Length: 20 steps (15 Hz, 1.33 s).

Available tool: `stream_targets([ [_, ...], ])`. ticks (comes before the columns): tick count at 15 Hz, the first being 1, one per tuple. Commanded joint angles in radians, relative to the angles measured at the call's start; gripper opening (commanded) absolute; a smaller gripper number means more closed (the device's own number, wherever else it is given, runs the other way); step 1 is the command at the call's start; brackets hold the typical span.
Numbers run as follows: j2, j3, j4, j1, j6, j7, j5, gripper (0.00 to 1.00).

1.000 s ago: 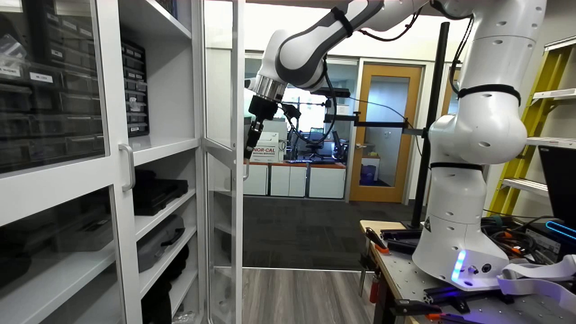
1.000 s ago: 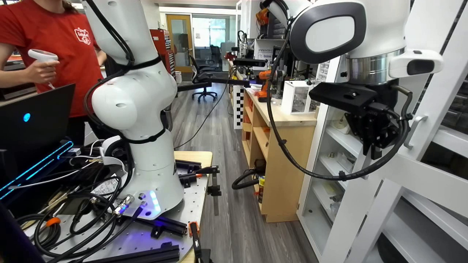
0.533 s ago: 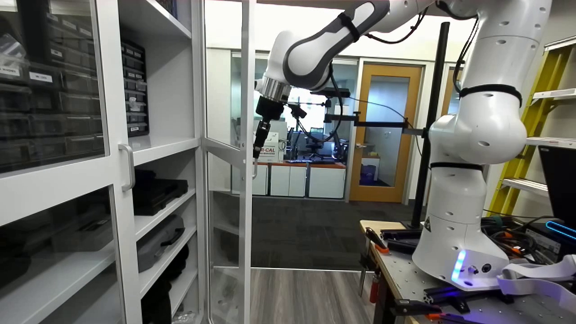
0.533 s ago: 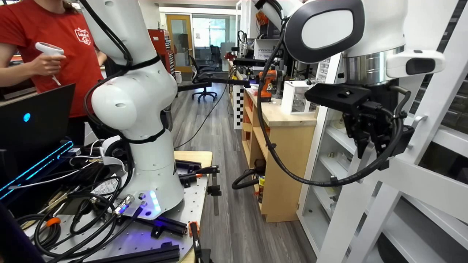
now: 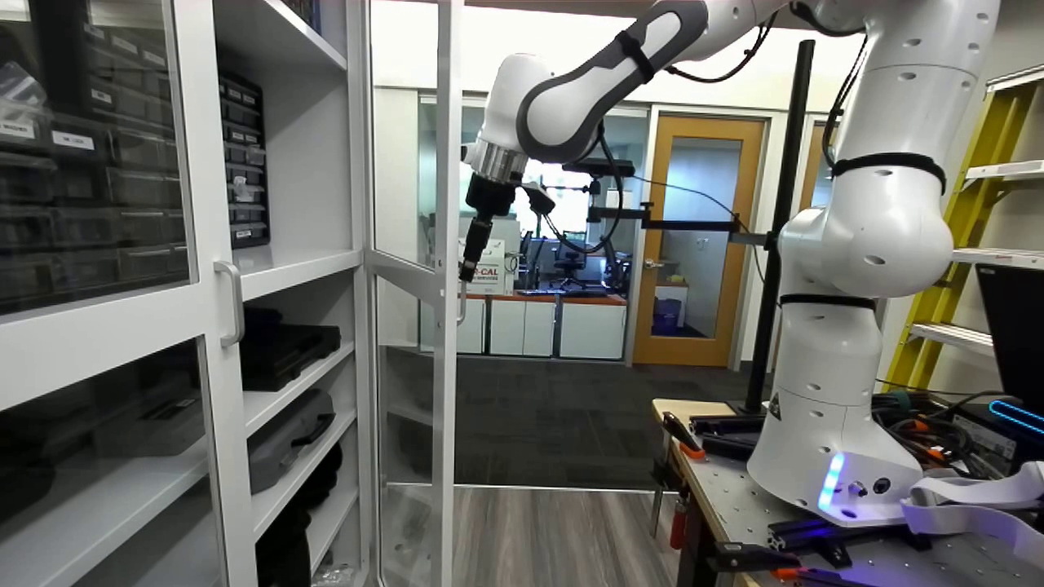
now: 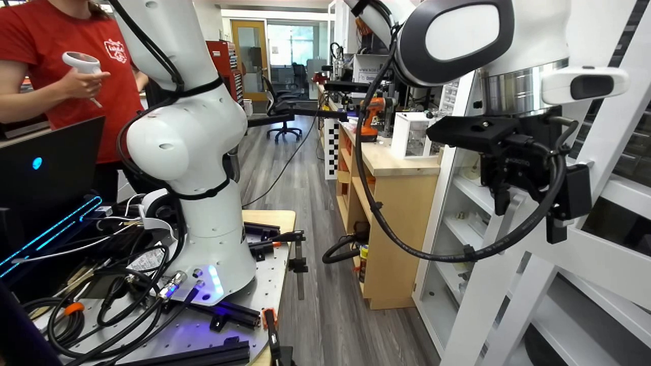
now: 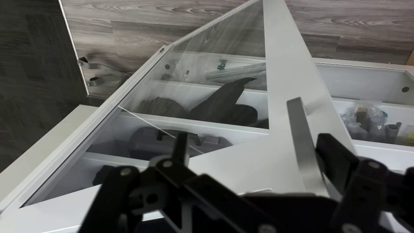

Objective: Open the right cabinet door

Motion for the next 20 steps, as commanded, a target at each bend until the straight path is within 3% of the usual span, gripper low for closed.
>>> stream_targets([
  [1,-0.011,-0.007,0.021,0.029,-0.076,-0.067,0.043,1.0],
  [7,-0.006,0.01,0.05,0.056,-0.248,-0.109,0.056,1.0],
  [9,-0.004,0.013,0.06,0.047,-0.261,-0.058,0.046,1.0],
  [20,0.0,0.01,0.051,0.048,-0.238,-0.072,0.043,1.0],
])
